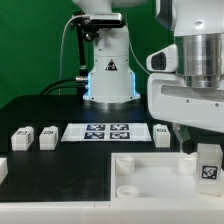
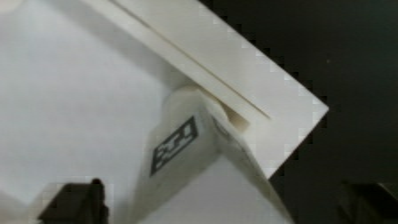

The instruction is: Assemble one leg

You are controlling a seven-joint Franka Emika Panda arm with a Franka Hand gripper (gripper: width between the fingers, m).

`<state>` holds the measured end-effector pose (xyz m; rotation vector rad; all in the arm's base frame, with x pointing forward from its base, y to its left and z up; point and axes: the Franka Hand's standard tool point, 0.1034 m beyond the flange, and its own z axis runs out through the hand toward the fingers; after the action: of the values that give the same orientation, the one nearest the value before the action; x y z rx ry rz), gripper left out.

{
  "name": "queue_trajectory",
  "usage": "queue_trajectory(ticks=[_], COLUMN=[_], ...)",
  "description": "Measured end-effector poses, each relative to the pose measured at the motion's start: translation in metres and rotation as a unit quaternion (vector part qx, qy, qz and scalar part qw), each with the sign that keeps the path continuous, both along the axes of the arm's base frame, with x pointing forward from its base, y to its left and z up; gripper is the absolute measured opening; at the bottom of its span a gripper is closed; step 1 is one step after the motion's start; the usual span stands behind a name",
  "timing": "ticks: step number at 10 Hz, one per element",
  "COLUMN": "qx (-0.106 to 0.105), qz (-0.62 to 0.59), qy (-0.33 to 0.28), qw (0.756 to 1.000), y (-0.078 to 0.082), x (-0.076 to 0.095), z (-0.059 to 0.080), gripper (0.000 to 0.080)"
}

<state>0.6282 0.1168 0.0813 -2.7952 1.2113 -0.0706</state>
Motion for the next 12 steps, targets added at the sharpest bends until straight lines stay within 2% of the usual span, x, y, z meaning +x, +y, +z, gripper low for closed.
queue_trajectory(ticks=[2,3,4,6,8,9,11,12], qx=[-0.009,-0.008,-0.008,-0.007,-0.001,0.001,0.006,0.008], qz=[0.145,0.281,0.285,0.253,0.146,0.096,-0.021,-0.125], qy=[0.01,0.021,0.016,0.019,0.027,0.032,0.042,0.053], qw=[0.989,0.96,0.958,0.967,0.989,0.995,0.999,0.991], y=[-0.0001,-0.0068,-0.0078,-0.0072,-0.0059,-0.0066,-0.0075,-0.0075], x=[-0.0027,0.0029,0.0051,0.0046,0.0043,0.0042,0.0036,0.0028], z=[-0.0004,-0.0015,-0.0023,-0.0027,-0.003,-0.0032,-0.0035,-0.0028], gripper=[0.0649,0.0649,0.0649,0.0619,0.032,0.0293,0.0293,0.0293])
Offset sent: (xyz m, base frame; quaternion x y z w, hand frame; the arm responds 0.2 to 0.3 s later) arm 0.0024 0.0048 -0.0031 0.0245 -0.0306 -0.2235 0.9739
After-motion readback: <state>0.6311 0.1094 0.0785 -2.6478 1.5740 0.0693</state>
